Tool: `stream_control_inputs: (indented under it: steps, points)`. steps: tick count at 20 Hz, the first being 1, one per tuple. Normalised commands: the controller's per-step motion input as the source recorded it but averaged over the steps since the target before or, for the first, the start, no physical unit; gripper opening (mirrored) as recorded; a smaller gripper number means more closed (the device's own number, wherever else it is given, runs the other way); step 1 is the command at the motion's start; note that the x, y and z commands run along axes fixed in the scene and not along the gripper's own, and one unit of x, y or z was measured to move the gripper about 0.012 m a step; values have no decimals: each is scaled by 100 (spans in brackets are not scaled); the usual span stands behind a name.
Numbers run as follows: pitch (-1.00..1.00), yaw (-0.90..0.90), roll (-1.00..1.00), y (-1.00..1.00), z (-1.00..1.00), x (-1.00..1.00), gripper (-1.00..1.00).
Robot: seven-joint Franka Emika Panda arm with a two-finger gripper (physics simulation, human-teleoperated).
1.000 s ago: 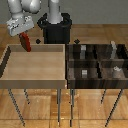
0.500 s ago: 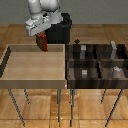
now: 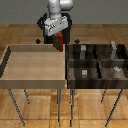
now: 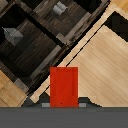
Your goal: Place the box of cereal into the appropriate compartment.
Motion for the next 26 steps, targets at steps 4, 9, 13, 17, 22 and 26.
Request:
stream_control_inputs:
  steps: [4,9,13,17,22,26]
  points:
    - [0,0,0,100,0,0,-100]
    - [0,0,0,100,0,0,-100]
    - [0,0,0,100,0,0,-100]
    - [0,0,0,100,0,0,-100]
    - [0,0,0,100,0,0,-100]
    - [0,0,0,100,0,0,-100]
